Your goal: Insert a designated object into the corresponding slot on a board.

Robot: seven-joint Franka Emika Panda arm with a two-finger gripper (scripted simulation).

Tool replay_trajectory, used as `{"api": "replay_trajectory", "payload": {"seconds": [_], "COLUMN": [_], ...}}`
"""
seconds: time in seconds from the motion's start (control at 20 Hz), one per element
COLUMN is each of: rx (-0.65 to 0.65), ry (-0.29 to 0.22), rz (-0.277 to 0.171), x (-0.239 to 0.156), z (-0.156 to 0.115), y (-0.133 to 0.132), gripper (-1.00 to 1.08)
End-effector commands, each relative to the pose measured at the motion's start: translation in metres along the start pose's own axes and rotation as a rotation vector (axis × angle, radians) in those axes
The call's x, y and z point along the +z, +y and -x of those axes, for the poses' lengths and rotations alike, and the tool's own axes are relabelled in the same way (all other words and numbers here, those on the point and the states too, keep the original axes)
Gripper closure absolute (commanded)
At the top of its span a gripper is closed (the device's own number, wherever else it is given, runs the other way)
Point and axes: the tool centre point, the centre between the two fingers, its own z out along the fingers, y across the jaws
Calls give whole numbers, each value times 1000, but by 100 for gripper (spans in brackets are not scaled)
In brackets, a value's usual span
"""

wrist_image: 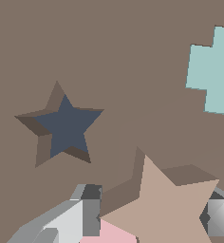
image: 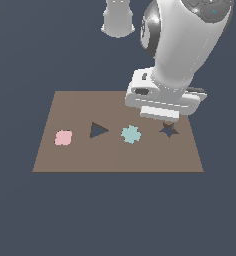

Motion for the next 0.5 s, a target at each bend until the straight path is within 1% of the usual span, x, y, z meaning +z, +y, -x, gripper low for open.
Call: {"api": "replay_trajectory", "payload": {"seconds": [0.0,0.25,0.45], "rx": [55,139,189], "ry": [0,0,0], "rz": [0,0,0], "x": [-1,-2,-2], "z": [-7,-21,-31], "y": [-15,-37,-50], "gripper": [108,108,108]}}
